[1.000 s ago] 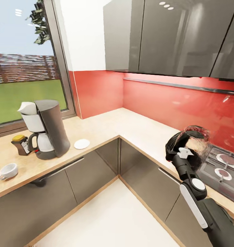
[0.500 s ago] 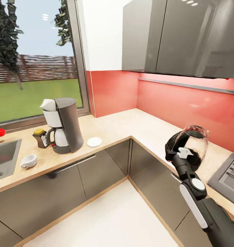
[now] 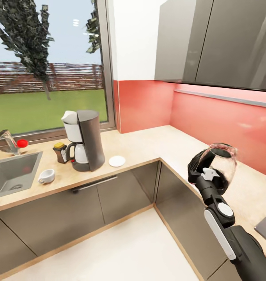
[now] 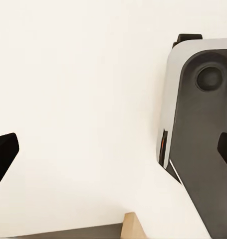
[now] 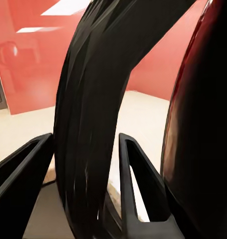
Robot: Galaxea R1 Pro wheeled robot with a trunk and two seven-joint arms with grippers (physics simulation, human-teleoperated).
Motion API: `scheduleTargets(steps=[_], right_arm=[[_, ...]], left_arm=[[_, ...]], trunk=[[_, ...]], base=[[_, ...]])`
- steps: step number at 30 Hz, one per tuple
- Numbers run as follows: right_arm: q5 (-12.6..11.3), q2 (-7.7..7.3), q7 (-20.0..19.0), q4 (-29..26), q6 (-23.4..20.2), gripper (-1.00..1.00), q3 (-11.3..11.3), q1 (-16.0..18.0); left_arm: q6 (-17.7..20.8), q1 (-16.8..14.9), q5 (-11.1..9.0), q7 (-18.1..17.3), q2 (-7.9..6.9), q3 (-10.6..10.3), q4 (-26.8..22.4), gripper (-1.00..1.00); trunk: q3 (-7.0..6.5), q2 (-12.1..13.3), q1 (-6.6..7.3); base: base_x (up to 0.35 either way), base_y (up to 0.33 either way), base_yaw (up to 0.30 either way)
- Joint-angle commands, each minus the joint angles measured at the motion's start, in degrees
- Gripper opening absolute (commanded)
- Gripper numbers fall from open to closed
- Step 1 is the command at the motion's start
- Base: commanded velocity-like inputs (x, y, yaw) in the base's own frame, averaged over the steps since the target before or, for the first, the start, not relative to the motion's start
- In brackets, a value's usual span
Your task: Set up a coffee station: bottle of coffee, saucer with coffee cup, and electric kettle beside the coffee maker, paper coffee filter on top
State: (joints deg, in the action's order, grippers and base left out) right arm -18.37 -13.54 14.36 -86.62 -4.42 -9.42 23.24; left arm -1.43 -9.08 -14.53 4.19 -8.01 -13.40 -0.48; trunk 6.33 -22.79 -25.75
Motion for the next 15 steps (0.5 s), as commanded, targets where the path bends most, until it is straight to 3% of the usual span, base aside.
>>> scheduleTargets(steps=[1,15], right_arm=[[-0.2,-0.08,0.5,-0.1,-0.2,-1.0,-0.2,0.1],[-0.1,-0.08,0.5,-0.1,-0.2,-1.0,-0.2,0.1]], left_arm=[[-0.2,0.0,-0.5,0.1,0.01,-0.5,0.0,1.0],[-0.2,0.0,-0.5,0.1,0.01,-0.5,0.0,1.0]], trunk=[[0.12,-0.1,-0.03],[0.12,-0.1,-0.03]], base=[[0.003,-0.004,0.277],[0.0,0.0,0.277]])
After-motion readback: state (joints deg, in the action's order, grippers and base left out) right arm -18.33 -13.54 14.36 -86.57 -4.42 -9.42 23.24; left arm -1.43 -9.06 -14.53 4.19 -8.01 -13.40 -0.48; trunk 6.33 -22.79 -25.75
